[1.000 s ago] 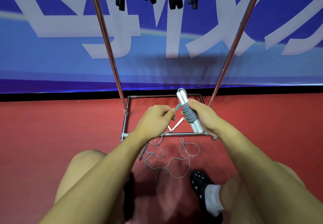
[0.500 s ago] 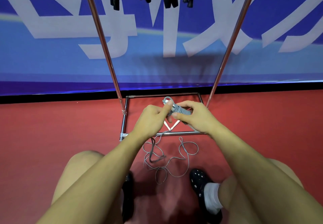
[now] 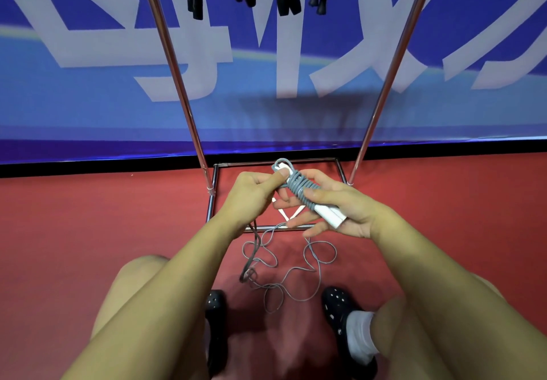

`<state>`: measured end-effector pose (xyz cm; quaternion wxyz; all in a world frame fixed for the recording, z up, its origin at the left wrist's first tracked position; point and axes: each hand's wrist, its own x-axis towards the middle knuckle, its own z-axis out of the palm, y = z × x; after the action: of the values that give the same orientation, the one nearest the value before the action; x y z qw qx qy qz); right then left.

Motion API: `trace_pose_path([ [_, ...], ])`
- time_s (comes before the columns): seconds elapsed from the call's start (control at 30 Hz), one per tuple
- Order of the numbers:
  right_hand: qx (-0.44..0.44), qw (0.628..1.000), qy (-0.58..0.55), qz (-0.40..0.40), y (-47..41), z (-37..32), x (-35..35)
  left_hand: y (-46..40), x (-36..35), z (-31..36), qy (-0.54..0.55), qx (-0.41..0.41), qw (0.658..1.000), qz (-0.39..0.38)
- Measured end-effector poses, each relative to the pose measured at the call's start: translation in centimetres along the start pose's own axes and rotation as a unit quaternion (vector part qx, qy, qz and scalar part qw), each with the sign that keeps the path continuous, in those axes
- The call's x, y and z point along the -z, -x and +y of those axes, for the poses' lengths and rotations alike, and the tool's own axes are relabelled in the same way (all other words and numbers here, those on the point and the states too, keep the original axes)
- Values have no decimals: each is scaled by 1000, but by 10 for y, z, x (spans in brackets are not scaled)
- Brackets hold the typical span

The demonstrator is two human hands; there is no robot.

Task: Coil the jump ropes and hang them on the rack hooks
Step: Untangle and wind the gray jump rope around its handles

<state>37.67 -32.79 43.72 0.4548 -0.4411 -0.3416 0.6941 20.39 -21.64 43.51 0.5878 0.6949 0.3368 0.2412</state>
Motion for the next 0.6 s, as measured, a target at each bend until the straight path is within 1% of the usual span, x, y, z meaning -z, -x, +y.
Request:
trace_pose_path([
  [0.13,34,994,81,60,-5,4,0,-3,3,-5,-19,24,1000,-6],
  [0.2,53,980,165,102,-9,8,1,-6,3,-10,-36,49,998,-9],
  [0.23,59,965,222,122,-11,10,2,-7,3,-12,-44,63,997,-8],
  [0.27,69,945,285,145,-13,13,2,-8,2,-14,-50,75,996,-7],
  [0.3,82,916,354,171,-15,15,2,-9,1,-16,-53,85,995,-6],
  [0.37,104,836,492,219,-19,20,3,-11,-1,-18,-44,104,994,0],
  [0.4,110,801,540,234,-21,22,3,-12,-2,-19,-31,111,993,4],
  [0.43,113,781,566,241,-23,23,4,-14,-2,-20,-18,116,993,6],
  [0.47,116,774,573,242,-24,24,5,-14,-2,-21,-7,120,993,6],
  [0.5,115,785,561,238,-25,24,6,-15,-2,-23,-3,121,993,5],
  [0.53,109,812,528,226,-26,25,7,-14,-2,-25,-5,120,993,4],
  [0.57,99,851,470,210,-26,24,6,-14,-2,-26,-8,120,993,3],
  [0.6,88,896,391,191,-26,24,6,-13,-2,-27,-10,120,993,2],
])
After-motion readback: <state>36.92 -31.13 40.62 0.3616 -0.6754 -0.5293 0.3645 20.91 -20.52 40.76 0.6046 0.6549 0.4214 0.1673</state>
